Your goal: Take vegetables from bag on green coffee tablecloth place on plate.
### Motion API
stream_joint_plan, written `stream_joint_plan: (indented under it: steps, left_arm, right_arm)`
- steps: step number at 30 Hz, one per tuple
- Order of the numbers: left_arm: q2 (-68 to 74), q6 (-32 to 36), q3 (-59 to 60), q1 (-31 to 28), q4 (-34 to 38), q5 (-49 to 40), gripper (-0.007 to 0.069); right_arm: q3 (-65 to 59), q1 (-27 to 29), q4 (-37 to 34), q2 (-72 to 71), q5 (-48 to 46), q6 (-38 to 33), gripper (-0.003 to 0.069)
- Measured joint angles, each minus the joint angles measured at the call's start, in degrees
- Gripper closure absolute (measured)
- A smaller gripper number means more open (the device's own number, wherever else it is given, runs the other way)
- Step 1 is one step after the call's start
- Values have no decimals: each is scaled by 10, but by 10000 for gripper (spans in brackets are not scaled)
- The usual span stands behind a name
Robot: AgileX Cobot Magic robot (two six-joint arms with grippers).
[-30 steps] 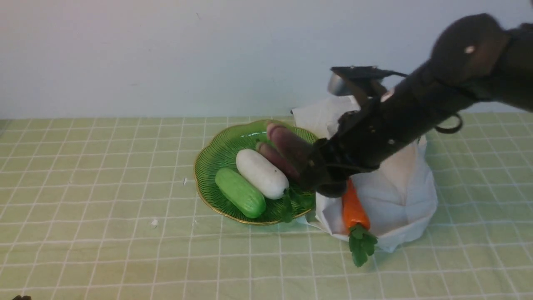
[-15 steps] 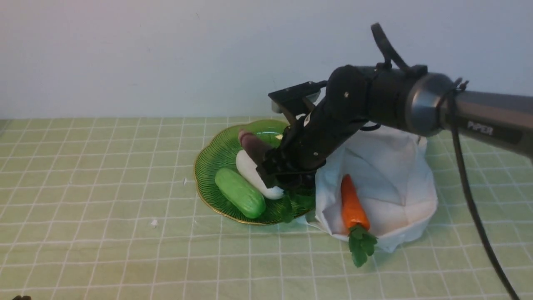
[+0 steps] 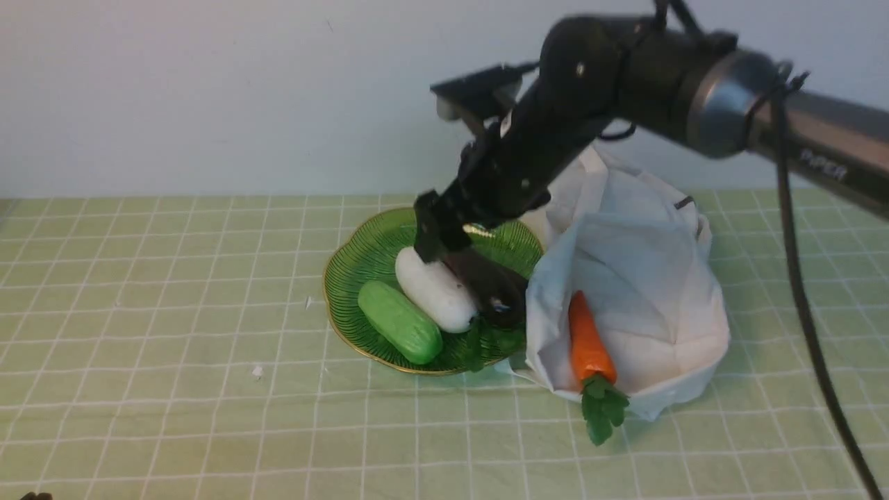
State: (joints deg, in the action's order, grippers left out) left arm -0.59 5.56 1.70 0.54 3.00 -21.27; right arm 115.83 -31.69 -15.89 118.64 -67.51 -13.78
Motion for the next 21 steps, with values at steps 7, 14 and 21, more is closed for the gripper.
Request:
stream_joint_plan:
  steps: [7, 14, 21]
  left_arm:
    - [0, 0, 0, 0, 0, 0, 629]
    - [0, 0, 0, 0, 0, 0, 629]
    - [0, 0, 0, 0, 0, 0, 629]
  right_arm:
    - [165, 0, 20, -27, -41, 40, 109]
    - [189, 0, 21, -126, -56, 77, 480]
    - [154, 0, -7, -273, -59, 63, 668]
